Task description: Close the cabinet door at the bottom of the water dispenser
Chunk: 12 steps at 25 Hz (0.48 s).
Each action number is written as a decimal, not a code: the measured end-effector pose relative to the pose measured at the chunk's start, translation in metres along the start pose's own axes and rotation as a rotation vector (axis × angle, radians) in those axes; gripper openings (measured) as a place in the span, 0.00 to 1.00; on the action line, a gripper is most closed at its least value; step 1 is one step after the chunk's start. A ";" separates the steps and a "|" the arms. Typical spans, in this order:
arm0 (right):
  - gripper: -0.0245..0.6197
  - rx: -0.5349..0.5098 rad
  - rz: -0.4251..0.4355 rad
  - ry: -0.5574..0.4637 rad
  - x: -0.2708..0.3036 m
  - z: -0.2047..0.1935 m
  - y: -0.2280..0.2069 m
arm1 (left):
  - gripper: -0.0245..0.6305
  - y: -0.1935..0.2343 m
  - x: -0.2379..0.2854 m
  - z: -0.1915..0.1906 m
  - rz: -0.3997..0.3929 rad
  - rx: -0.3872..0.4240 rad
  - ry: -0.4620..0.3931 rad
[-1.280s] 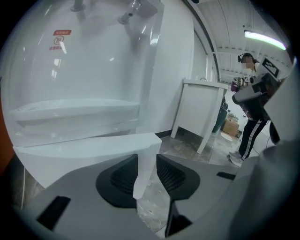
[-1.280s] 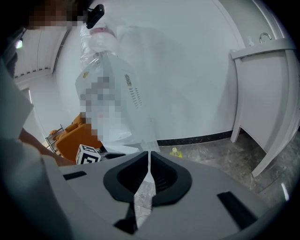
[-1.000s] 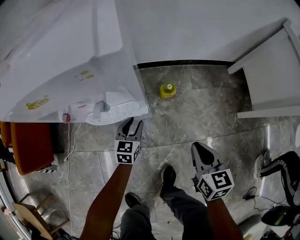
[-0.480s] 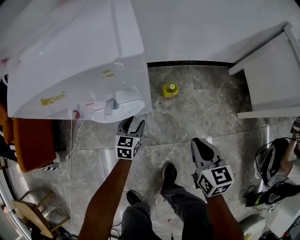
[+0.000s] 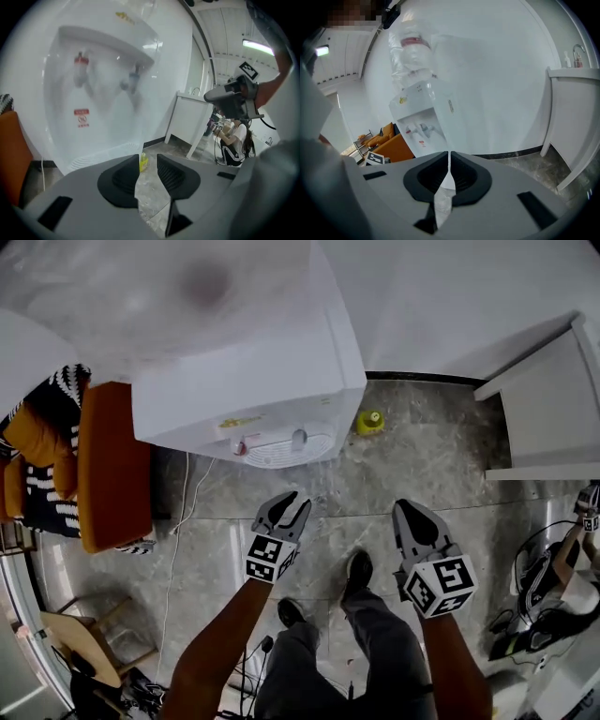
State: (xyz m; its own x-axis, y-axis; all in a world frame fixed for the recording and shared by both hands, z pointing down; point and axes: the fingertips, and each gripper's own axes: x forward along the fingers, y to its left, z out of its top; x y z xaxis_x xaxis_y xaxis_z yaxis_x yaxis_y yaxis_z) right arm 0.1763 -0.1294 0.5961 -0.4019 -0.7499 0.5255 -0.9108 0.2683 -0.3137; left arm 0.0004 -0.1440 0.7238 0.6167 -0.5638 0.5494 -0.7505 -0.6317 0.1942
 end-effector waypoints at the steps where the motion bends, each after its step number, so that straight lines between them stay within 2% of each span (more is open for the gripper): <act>1: 0.10 -0.003 0.008 -0.009 -0.003 0.011 0.008 | 0.23 0.002 -0.016 0.013 0.004 0.008 -0.015; 6: 0.10 -0.018 0.031 -0.070 -0.028 0.074 0.043 | 0.09 0.018 -0.095 0.081 0.019 0.073 -0.094; 12: 0.10 -0.097 0.073 -0.153 -0.065 0.156 0.087 | 0.07 0.059 -0.200 0.156 0.117 0.142 -0.172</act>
State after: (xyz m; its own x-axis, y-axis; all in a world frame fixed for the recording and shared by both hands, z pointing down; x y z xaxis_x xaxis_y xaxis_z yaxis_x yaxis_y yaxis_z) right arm 0.1381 -0.1518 0.4111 -0.4545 -0.8079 0.3752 -0.8878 0.3766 -0.2645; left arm -0.1303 -0.1519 0.4990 0.5679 -0.7119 0.4130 -0.7858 -0.6183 0.0148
